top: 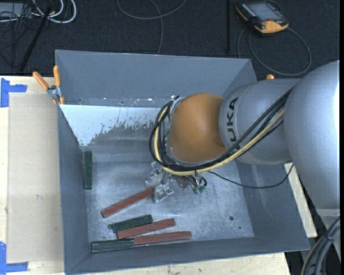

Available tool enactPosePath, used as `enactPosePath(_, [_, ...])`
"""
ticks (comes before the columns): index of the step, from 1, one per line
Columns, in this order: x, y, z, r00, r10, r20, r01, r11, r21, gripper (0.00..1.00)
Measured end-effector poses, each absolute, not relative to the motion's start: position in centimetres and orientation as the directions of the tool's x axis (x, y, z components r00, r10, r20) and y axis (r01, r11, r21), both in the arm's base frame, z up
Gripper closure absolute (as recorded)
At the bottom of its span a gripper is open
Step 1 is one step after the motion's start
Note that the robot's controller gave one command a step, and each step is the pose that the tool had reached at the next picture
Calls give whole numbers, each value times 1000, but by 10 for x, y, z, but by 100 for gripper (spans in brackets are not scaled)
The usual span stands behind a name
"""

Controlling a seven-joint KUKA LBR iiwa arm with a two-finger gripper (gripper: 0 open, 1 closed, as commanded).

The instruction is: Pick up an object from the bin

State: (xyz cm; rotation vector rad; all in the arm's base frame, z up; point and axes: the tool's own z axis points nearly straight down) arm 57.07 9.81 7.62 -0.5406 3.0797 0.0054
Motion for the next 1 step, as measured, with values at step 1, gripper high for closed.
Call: enactPosePath(1, [595, 107, 272, -899, -438, -11, -438, 899, -3, 100])
